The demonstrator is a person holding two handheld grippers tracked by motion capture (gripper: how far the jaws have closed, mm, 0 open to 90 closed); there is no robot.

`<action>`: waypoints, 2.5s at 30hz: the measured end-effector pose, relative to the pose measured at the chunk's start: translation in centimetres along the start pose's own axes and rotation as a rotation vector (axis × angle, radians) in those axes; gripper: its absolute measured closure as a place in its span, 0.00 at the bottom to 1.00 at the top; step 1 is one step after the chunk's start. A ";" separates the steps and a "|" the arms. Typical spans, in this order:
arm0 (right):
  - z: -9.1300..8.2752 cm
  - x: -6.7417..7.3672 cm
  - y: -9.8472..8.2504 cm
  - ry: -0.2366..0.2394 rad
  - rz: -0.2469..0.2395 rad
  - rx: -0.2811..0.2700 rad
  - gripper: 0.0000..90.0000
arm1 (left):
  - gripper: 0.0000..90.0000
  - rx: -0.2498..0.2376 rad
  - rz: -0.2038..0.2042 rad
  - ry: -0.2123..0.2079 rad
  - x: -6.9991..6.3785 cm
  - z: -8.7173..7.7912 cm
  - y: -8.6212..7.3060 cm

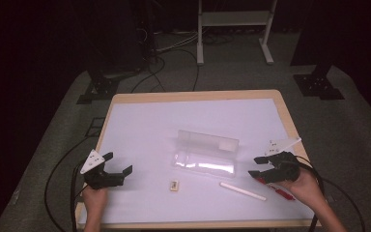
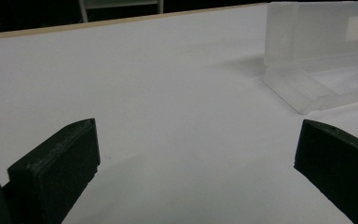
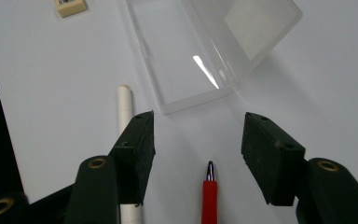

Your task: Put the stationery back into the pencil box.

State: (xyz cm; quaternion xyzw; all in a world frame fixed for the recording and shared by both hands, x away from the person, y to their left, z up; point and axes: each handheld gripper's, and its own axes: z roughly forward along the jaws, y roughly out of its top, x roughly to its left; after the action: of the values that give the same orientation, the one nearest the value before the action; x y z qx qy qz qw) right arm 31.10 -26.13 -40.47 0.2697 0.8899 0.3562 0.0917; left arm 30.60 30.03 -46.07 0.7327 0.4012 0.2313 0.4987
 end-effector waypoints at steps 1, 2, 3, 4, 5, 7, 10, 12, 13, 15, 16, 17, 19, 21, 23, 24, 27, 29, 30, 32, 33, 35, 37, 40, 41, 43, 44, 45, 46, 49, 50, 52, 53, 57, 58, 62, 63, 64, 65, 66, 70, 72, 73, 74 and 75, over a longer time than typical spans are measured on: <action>-0.1 0.0 -0.1 -0.002 0.002 0.004 0.48 | 0.00 0.000 -0.001 0.000 0.0 0.0 0.0; -0.1 0.0 -0.2 -0.003 0.000 0.005 0.49 | 0.00 0.000 0.001 0.000 0.0 0.0 0.0; -0.1 -0.1 -0.3 -0.004 0.000 0.007 0.49 | 0.00 0.000 0.000 0.001 0.0 0.0 0.0; -0.1 -0.1 -0.4 -0.004 0.004 0.008 0.49 | 0.00 0.000 -0.001 0.000 0.0 0.0 0.0; -0.1 -0.1 -0.5 -0.005 0.009 0.008 0.49 | 0.00 0.000 -0.002 -0.001 0.0 0.0 0.0; -0.2 -0.2 -0.7 -0.007 0.011 0.011 0.49 | 0.00 0.000 -0.001 -0.001 0.0 0.0 0.0; -0.3 -0.2 -1.1 -0.009 0.018 0.012 0.50 | 0.00 0.001 0.002 0.000 0.0 0.0 0.0; -0.4 -0.3 -1.3 -0.010 0.022 0.014 0.50 | 0.00 0.001 0.000 0.001 0.0 0.0 0.0; -0.4 -0.3 -1.4 -0.012 0.025 0.017 0.50 | 0.00 -0.001 0.000 0.001 0.0 0.0 0.0; -0.5 -0.4 -1.6 -0.017 0.026 0.020 0.51 | 0.00 -0.001 -0.002 0.000 0.0 0.0 0.0; -0.5 -0.4 -1.6 -0.017 0.026 0.020 0.51 | 0.00 -0.001 -0.002 0.000 0.0 0.0 0.0; -0.6 -0.5 -1.9 -0.020 0.033 0.021 0.51 | 0.00 0.000 -0.001 0.000 0.0 0.0 0.0; -0.7 -0.5 -2.1 -0.021 0.037 0.021 0.51 | 0.00 -0.001 -0.001 0.001 0.0 0.0 0.0; -0.7 -0.5 -2.4 -0.023 0.042 0.026 0.52 | 0.00 -0.001 -0.002 0.001 0.0 0.0 0.0; -0.7 -0.6 -2.6 -0.024 0.045 0.029 0.52 | 0.00 -0.001 -0.002 0.000 0.0 0.0 0.0; -0.7 -0.6 -2.8 -0.025 0.048 0.030 0.52 | 0.00 -0.001 -0.002 0.000 0.0 0.0 0.0; -0.6 -0.7 -3.2 -0.027 0.055 0.035 0.53 | 0.00 0.001 -0.001 0.002 0.0 0.0 0.0; -0.6 -0.7 -3.4 -0.030 0.056 0.037 0.54 | 0.00 0.000 -0.001 0.002 0.0 0.0 0.0; -0.7 -0.7 -3.6 -0.033 0.058 0.039 0.54 | 0.00 0.000 -0.001 0.002 0.0 0.0 0.0; -0.8 -0.8 -3.8 -0.039 0.061 0.040 0.56 | 0.00 -0.004 -0.005 0.001 0.0 -0.1 0.0; -0.9 -0.8 -4.0 -0.039 0.065 0.040 0.57 | 0.00 -0.005 -0.006 -0.001 0.1 -0.1 0.0; -0.9 -0.9 -4.3 -0.042 0.071 0.036 0.58 | 0.00 -0.005 -0.006 -0.001 0.0 -0.1 0.0; -0.9 -1.0 -4.6 -0.044 0.080 0.042 0.60 | 0.00 -0.004 -0.005 0.002 0.0 -0.1 0.0; -0.8 -1.1 -5.0 -0.037 0.083 0.051 0.64 | 0.00 -0.004 -0.006 0.002 0.0 -0.1 0.0; -0.8 -1.1 -5.2 -0.039 0.085 0.057 0.64 | 0.00 -0.004 -0.007 0.001 0.0 0.0 0.0; -0.7 -1.1 -5.5 -0.034 0.091 0.061 0.66 | 0.00 -0.003 -0.006 0.001 0.0 0.0 0.0; -0.7 -1.1 -5.5 -0.034 0.091 0.061 0.66 | 0.00 -0.003 -0.006 0.001 0.0 0.0 0.0; -0.7 -1.1 -5.8 -0.035 0.094 0.067 0.66 | 0.00 -0.002 -0.005 0.001 0.0 0.0 0.0; -0.7 -1.1 -6.0 -0.033 0.098 0.066 0.68 | 0.00 -0.002 -0.005 0.002 0.0 0.0 0.0; -0.8 -1.0 -6.5 -0.031 0.102 0.078 0.69 | 0.00 -0.005 -0.002 0.003 0.0 -0.1 0.0; -0.8 -1.0 -6.6 -0.032 0.098 0.078 0.70 | 0.00 -0.006 -0.001 0.003 0.0 -0.1 0.0; -0.8 -0.9 -6.8 -0.033 0.102 0.083 0.71 | 0.00 -0.005 -0.002 0.002 0.0 -0.1 0.0; -0.8 -0.9 -6.9 -0.034 0.098 0.083 0.71 | 0.00 -0.005 -0.001 0.001 0.0 -0.1 0.0; -0.8 -0.9 -7.3 -0.032 0.109 0.089 0.73 | 0.00 -0.006 -0.002 0.002 0.0 -0.1 0.0; -0.7 -0.9 -7.4 -0.033 0.103 0.090 0.74 | 0.00 -0.006 -0.002 0.003 0.0 -0.1 0.0; -0.5 -0.9 -7.7 -0.029 0.109 0.095 0.75 | 0.00 -0.005 -0.002 0.002 0.0 -0.1 0.0; -0.4 -0.9 -7.8 -0.029 0.108 0.095 0.75 | 0.00 -0.005 -0.002 0.002 0.0 -0.1 0.0; -0.4 -0.9 -7.8 -0.029 0.108 0.095 0.75 | 0.00 -0.005 -0.002 0.002 0.0 -0.1 0.0; -0.3 -0.9 -7.9 -0.028 0.111 0.100 0.76 | 0.00 -0.005 -0.002 0.001 0.0 -0.1 0.0; -0.2 -0.9 -8.0 -0.030 0.105 0.101 0.77 | 0.00 -0.006 -0.002 0.001 0.0 -0.1 0.0; -0.1 -0.8 -8.0 -0.037 0.102 0.107 0.79 | 0.00 -0.006 -0.003 0.000 0.0 -0.1 0.0; -0.1 -0.8 -8.1 -0.035 0.093 0.107 0.83 | 0.00 -0.006 -0.002 -0.001 0.0 -0.1 0.0; 0.0 -0.8 -8.1 -0.039 0.089 0.109 0.84 | 0.00 -0.007 -0.002 -0.001 0.0 -0.1 0.0; 0.0 -0.8 -8.1 -0.039 0.092 0.113 0.84 | 0.00 -0.008 -0.003 -0.001 0.1 -0.1 0.0; 0.0 -0.8 -8.1 -0.038 0.090 0.116 0.84 | 0.00 -0.008 -0.002 -0.002 0.1 -0.1 0.0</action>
State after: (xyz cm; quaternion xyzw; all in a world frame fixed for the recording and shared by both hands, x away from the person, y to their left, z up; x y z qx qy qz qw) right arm 28.39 -31.38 -46.03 0.3208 0.8942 0.3028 0.0767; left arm 30.54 30.14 -46.05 0.7305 0.4006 0.2319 0.5022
